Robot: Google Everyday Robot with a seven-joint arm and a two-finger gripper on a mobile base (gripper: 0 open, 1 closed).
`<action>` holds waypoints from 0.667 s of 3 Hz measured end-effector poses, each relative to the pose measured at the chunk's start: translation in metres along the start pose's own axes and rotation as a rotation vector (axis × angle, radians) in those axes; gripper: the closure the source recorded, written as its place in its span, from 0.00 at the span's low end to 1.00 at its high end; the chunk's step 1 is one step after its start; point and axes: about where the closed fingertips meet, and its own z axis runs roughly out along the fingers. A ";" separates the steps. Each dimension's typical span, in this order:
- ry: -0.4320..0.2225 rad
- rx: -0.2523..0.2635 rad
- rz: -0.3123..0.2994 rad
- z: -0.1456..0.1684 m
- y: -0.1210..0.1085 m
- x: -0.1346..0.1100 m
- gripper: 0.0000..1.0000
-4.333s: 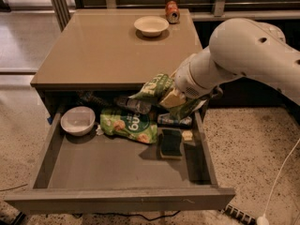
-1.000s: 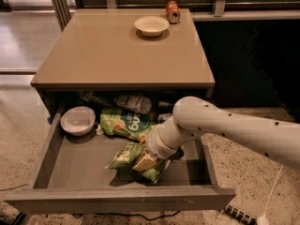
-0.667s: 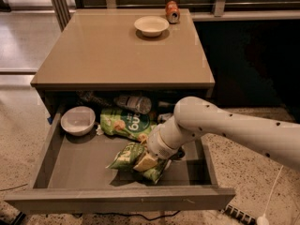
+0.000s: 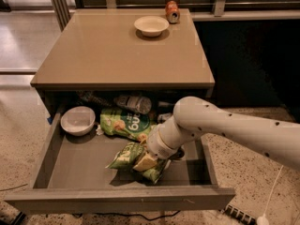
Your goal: Place green jalapeno chip bag into top drawer
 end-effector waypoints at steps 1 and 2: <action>0.000 0.000 0.000 0.000 0.000 0.000 0.23; 0.000 -0.001 0.000 0.000 0.000 0.000 0.00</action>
Offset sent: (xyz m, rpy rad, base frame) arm 0.0000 0.0000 0.0000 0.0000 0.0000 0.0000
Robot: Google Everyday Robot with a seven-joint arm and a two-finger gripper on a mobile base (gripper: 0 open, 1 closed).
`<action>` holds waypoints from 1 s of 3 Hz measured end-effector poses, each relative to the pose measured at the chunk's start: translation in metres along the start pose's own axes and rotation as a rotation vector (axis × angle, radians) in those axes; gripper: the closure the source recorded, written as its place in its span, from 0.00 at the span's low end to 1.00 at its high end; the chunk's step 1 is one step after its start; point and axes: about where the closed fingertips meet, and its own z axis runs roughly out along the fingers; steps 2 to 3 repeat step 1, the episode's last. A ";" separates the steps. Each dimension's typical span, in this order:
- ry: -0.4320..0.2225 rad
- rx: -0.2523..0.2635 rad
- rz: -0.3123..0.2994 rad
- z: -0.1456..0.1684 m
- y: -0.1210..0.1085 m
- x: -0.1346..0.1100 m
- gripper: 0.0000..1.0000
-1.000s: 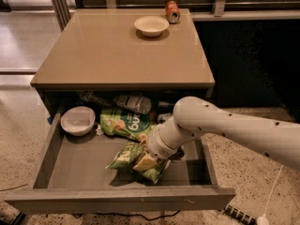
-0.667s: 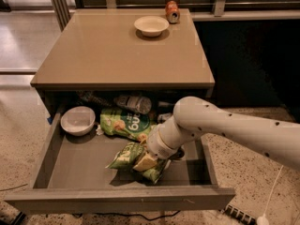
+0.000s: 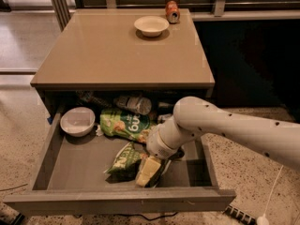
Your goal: Place green jalapeno chip bag into top drawer
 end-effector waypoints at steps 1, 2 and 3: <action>0.000 0.000 0.000 0.000 0.000 0.000 0.00; 0.000 0.000 0.000 0.000 0.000 0.000 0.00; 0.000 0.000 0.000 0.000 0.000 0.000 0.00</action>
Offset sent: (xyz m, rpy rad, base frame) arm 0.0000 0.0000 0.0000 0.0000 0.0000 0.0000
